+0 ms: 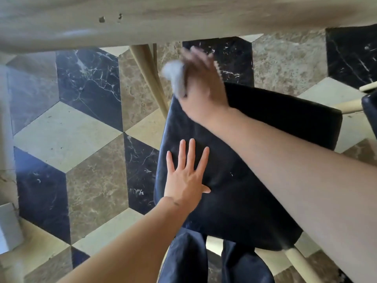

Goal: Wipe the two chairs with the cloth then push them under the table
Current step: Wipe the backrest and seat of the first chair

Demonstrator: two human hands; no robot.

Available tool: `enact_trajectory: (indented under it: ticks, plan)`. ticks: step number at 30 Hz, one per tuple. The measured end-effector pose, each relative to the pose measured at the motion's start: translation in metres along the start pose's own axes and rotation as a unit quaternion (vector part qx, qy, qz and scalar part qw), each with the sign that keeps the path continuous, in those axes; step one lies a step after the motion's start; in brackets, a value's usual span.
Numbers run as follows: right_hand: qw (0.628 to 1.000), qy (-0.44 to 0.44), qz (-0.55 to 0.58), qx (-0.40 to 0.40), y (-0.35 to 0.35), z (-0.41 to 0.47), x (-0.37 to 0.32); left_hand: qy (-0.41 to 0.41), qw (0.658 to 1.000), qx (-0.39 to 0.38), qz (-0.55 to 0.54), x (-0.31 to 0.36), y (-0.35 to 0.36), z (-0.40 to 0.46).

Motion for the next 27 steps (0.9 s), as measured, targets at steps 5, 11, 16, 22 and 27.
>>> enact_trajectory:
  ticks: [5,11,16,22,27]
  plan:
    - [0.955,-0.098,-0.188,-0.205,0.052,-0.020,-0.009,0.000,1.000,-0.019,-0.005,-0.002,0.000,0.005]
    - [0.955,-0.107,-0.208,-0.184,0.059,-0.026,0.003,-0.002,1.000,-0.022,0.009,-0.002,-0.002,0.003]
    - [0.969,-0.057,-0.189,-0.146,0.051,-0.040,0.032,-0.010,1.000,-0.012,0.004,-0.001,0.000,0.003]
    - [0.978,0.075,-0.160,-0.111,0.016,-0.063,0.110,-0.015,1.000,0.012,0.014,0.000,0.001,0.001]
    - [0.971,0.208,-0.107,-0.050,-0.010,-0.134,0.175,-0.017,1.000,0.018,0.008,0.001,0.000,0.000]
Point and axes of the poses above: each hand's wrist, its own z-axis towards the middle knuckle, its own y-axis out of the palm, x = y × z, the point moved 1 cm from there along z, towards the middle knuckle, and after that the axes turned 9 degrees about -x, right-handed, at the moved point
